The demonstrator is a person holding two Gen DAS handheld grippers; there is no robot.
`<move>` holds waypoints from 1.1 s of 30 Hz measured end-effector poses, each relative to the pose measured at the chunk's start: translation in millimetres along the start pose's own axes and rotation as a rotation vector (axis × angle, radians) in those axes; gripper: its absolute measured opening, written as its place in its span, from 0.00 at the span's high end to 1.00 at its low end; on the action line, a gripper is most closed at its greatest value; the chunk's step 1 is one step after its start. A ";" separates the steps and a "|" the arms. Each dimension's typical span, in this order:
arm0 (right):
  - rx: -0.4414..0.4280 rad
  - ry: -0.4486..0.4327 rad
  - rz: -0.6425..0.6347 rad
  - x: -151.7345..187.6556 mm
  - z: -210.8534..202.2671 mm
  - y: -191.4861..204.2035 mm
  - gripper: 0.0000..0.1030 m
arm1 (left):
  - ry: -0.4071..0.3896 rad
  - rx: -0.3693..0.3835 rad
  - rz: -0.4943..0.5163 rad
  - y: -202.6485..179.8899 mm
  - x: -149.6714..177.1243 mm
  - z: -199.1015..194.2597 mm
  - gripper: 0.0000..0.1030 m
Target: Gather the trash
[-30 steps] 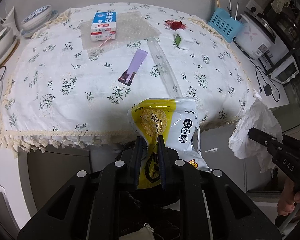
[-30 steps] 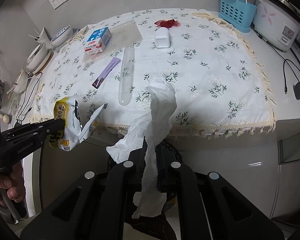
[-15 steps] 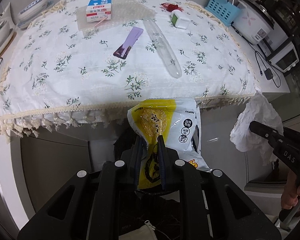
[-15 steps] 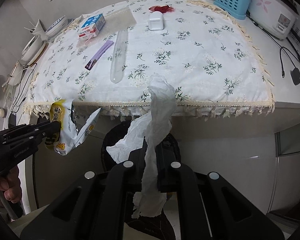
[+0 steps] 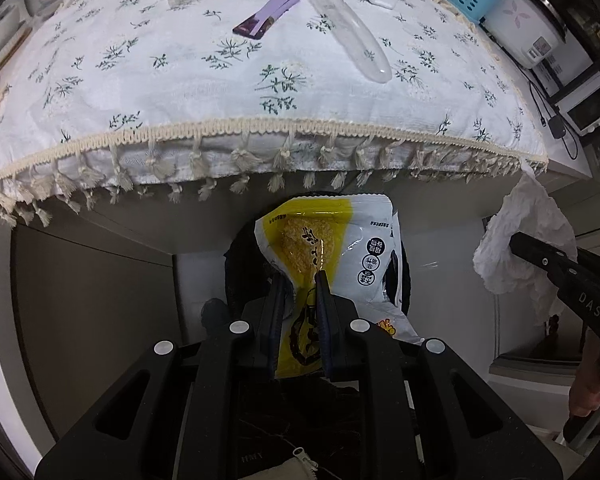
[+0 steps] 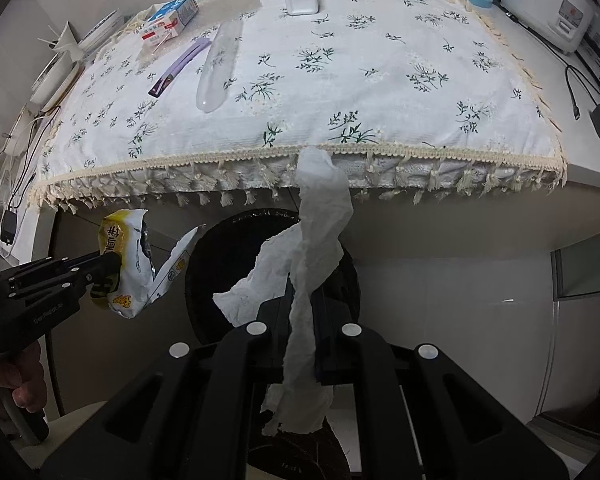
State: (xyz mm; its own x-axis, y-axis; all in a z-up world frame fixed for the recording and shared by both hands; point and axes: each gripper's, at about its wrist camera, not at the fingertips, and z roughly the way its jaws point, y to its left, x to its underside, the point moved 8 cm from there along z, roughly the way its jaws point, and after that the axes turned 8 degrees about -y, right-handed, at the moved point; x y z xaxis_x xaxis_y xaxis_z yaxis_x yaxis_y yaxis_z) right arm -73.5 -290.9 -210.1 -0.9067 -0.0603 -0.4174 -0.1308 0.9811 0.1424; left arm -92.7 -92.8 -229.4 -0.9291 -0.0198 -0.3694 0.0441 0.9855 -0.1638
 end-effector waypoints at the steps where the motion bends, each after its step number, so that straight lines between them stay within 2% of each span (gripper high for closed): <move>1: 0.001 0.006 0.000 2.3 4.0 0.0 0.95 | 0.003 -0.003 0.000 1.0 2.2 3.3 0.86; 8: 0.001 0.022 -0.040 13.9 21.1 3.5 0.95 | 0.033 -0.018 0.004 1.8 14.9 23.6 0.86; 19: 0.013 0.053 -0.032 25.0 42.7 -6.7 0.95 | 0.075 -0.043 0.028 -8.1 24.6 59.3 0.86; 33: 0.024 0.062 0.007 33.1 44.3 -21.9 0.95 | 0.110 -0.036 0.041 -22.7 33.1 95.3 0.86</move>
State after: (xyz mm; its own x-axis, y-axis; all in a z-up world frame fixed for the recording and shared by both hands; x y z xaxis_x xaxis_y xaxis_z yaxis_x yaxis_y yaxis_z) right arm -82.8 -306.3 -266.8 -0.9309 -0.0638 -0.3596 -0.1153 0.9856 0.1235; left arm -89.5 -131.9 -325.1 -0.9615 0.0369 -0.2723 0.0713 0.9905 -0.1175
